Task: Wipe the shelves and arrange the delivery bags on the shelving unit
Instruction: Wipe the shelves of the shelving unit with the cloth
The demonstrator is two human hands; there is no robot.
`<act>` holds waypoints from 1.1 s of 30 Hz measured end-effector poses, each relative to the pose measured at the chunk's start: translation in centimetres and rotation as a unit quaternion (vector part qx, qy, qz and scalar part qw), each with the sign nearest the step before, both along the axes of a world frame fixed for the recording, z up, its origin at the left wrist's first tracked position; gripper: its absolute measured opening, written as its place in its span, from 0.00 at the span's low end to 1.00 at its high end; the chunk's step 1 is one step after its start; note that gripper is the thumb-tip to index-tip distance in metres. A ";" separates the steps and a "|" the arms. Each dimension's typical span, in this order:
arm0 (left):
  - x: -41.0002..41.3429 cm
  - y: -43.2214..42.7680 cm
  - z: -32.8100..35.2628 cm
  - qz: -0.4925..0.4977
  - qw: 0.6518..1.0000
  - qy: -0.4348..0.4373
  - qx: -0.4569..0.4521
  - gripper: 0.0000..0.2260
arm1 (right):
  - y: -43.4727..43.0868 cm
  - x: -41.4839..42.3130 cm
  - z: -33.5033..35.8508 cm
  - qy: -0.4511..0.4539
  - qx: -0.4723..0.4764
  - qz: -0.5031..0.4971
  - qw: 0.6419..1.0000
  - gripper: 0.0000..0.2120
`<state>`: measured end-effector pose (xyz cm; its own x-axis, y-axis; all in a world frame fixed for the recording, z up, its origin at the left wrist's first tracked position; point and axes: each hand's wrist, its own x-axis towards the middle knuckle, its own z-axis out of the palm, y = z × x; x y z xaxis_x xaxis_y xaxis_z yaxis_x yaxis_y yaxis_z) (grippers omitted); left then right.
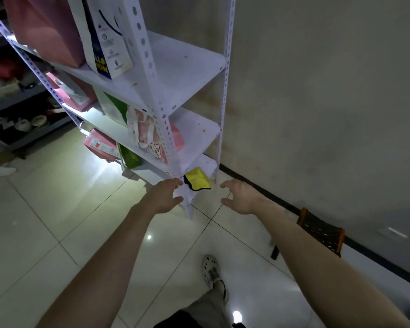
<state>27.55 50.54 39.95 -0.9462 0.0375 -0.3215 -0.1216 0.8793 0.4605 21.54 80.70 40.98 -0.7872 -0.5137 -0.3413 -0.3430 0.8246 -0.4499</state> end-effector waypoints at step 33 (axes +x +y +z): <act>-10.7 12.1 -13.9 0.504 0.846 -0.114 0.132 0.24 | -8.7 -32.5 -14.4 -0.101 0.179 0.478 0.854 0.23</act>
<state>16.83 62.68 26.06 -0.4544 -0.6534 -0.6055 -0.8605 0.1463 0.4879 -10.97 72.01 26.62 0.0277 -0.7232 -0.6901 -0.8820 0.3072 -0.3573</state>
